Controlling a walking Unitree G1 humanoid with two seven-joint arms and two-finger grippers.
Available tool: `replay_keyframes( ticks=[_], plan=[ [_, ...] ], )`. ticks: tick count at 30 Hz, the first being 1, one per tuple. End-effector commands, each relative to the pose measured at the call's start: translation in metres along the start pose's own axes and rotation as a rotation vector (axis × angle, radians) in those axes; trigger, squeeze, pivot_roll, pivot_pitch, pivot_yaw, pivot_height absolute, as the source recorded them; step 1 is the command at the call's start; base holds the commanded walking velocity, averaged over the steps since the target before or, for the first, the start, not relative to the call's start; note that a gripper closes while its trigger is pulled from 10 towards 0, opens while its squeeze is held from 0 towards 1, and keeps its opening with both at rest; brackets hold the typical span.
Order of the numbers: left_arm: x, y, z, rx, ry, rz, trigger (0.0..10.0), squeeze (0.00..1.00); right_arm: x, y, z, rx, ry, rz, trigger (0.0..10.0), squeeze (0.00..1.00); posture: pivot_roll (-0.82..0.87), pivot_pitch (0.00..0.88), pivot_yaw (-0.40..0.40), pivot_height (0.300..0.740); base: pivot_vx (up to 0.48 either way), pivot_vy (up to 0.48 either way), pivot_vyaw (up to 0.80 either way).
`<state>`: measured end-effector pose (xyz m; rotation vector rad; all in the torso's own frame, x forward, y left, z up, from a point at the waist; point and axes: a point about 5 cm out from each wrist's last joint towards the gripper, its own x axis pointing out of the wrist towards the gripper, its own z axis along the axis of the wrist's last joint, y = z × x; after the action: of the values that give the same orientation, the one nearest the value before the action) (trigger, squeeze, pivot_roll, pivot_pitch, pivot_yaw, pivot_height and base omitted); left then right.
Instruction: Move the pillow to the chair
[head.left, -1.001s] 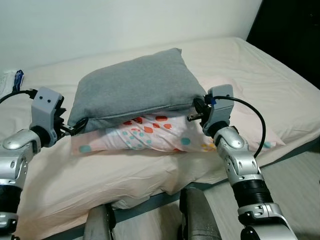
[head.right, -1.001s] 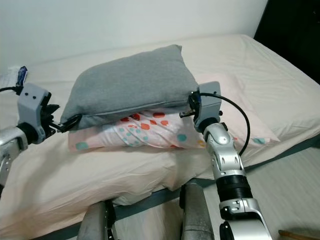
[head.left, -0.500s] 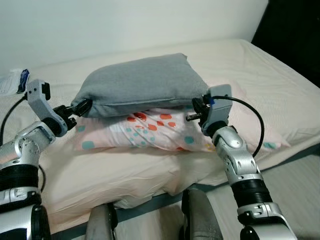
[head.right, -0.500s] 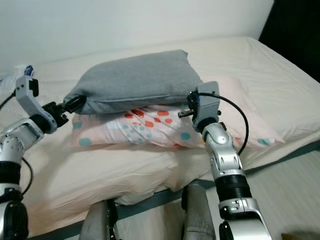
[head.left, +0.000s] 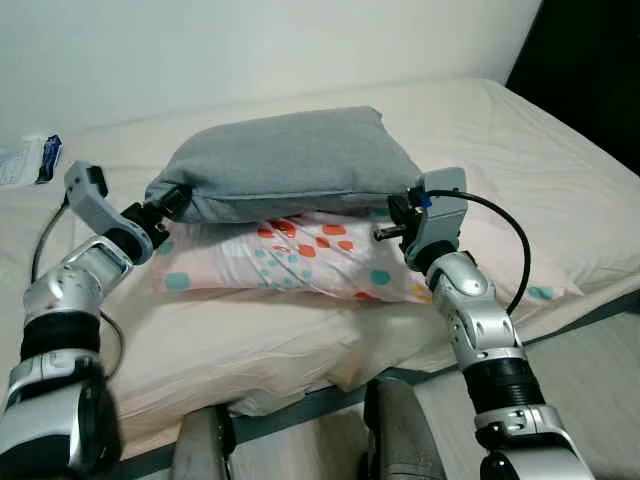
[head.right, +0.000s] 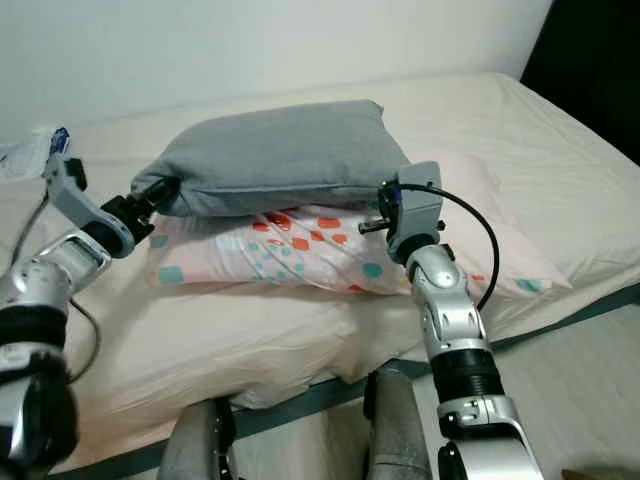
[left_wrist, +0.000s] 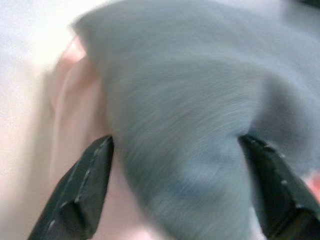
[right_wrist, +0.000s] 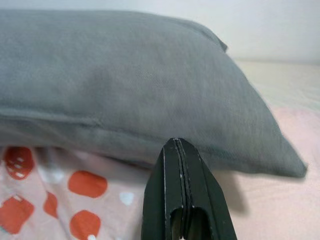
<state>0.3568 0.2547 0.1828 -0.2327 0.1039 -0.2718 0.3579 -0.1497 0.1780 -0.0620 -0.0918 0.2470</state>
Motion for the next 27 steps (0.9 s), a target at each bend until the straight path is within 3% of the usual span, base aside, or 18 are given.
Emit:
replay_keyframes(
  ticks=[1, 2, 3, 4, 8, 10, 14, 15, 17, 18, 19, 20, 22, 23, 25, 27],
  plan=[
    [-0.011, -0.017, -0.007, 0.385, 0.076, -0.194, 10.0, 0.17, -0.002, -0.001, -0.001, 0.001, 0.012, 0.007, 10.0, 0.0, 0.0, 0.124, -0.017, 0.572, 0.0, 0.0, 0.0],
    [-0.011, -0.017, -0.007, 0.385, 0.076, -0.194, 10.0, 0.17, -0.002, -0.001, -0.001, 0.001, 0.012, 0.007, 10.0, 0.0, 0.0, 0.124, -0.017, 0.572, 0.0, 0.0, 0.0],
    [-0.036, -0.037, -0.021, 0.591, 0.122, -0.411, 10.0, 0.0, -0.003, 0.0, -0.003, 0.0, 0.016, 0.015, 10.0, 0.0, 0.0, 0.124, -0.019, 0.572, 0.0, 0.0, 0.0],
    [-0.048, -0.043, -0.029, 0.631, 0.149, -0.489, 10.0, 0.0, -0.003, 0.002, -0.003, 0.001, 0.017, 0.019, 10.0, 0.0, 0.01, 0.124, -0.019, 0.572, 0.0, 0.0, 0.0],
    [-0.062, -0.049, -0.042, 0.665, 0.201, -0.575, 10.0, 0.0, -0.002, 0.004, -0.004, 0.005, 0.017, 0.024, 10.0, 0.0, 0.01, 0.123, -0.019, 0.572, 0.0, 0.0, 0.0],
    [-0.076, -0.047, -0.056, 0.725, 0.257, -0.631, 10.0, 0.0, -0.002, 0.007, -0.004, 0.006, 0.016, 0.03, 10.0, 0.0, 0.01, 0.123, -0.019, 0.572, 0.0, 0.0, 0.0],
    [-0.081, -0.046, -0.059, 0.712, 0.268, -0.637, 10.0, 0.0, -0.002, 0.008, -0.003, 0.005, 0.015, 0.033, 10.0, 0.0, 0.01, 0.123, -0.017, 0.572, 0.0, 0.0, 0.0],
    [-0.083, -0.045, -0.058, 0.68, 0.254, -0.623, 10.0, 0.0, -0.003, 0.008, -0.004, 0.005, 0.015, 0.035, 10.0, 0.0, 0.01, 0.123, -0.02, 0.572, 0.0, 0.0, 0.0],
    [-0.079, -0.046, -0.045, 0.528, 0.132, -0.542, 10.0, 0.0, -0.003, 0.008, -0.004, 0.004, 0.018, 0.038, 10.0, 0.0, 0.01, 0.122, -0.021, 0.572, 0.0, 0.0, 0.0],
    [-0.079, -0.046, -0.045, 0.528, 0.132, -0.542, 10.0, 0.0, -0.003, 0.008, -0.004, 0.004, 0.018, 0.038, 10.0, 0.0, 0.01, 0.122, -0.021, 0.572, 0.0, 0.0, 0.0],
    [-0.076, -0.048, -0.035, 0.437, 0.05, -0.499, 10.0, 0.0, -0.003, 0.008, -0.004, 0.004, 0.018, 0.039, 10.0, 0.0, 0.01, 0.12, -0.02, 0.572, 0.0, 0.0, 0.0],
    [-0.076, -0.048, -0.035, 0.437, 0.05, -0.499, 10.0, 0.0, -0.003, 0.008, -0.004, 0.004, 0.018, 0.039, 10.0, 0.0, 0.01, 0.12, -0.02, 0.572, 0.0, 0.0, 0.0],
    [-0.074, -0.054, -0.023, 0.282, -0.06, -0.474, 10.0, 0.0, -0.003, 0.008, -0.004, 0.005, 0.017, 0.039, 10.0, 0.0, 0.01, 0.118, -0.019, 0.572, 0.0, 0.0, 0.0],
    [-0.074, -0.054, -0.023, 0.282, -0.06, -0.474, 10.0, 0.0, -0.003, 0.008, -0.004, 0.005, 0.017, 0.039, 10.0, 0.0, 0.01, 0.118, -0.019, 0.572, 0.0, 0.0, 0.0],
    [-0.073, -0.061, -0.013, 0.034, -0.161, -0.504, 10.0, 0.0, -0.003, 0.008, -0.003, 0.004, 0.015, 0.039, 10.0, 0.0, 0.01, 0.114, -0.019, 0.572, 0.0, 0.0, 0.0],
    [-0.073, -0.061, -0.012, -0.006, -0.172, -0.505, 10.0, 0.0, -0.003, 0.008, -0.003, 0.004, 0.015, 0.039, 10.0, 0.0, 0.01, 0.114, -0.019, 0.572, 0.0, 0.0, 0.0]
  ],
)
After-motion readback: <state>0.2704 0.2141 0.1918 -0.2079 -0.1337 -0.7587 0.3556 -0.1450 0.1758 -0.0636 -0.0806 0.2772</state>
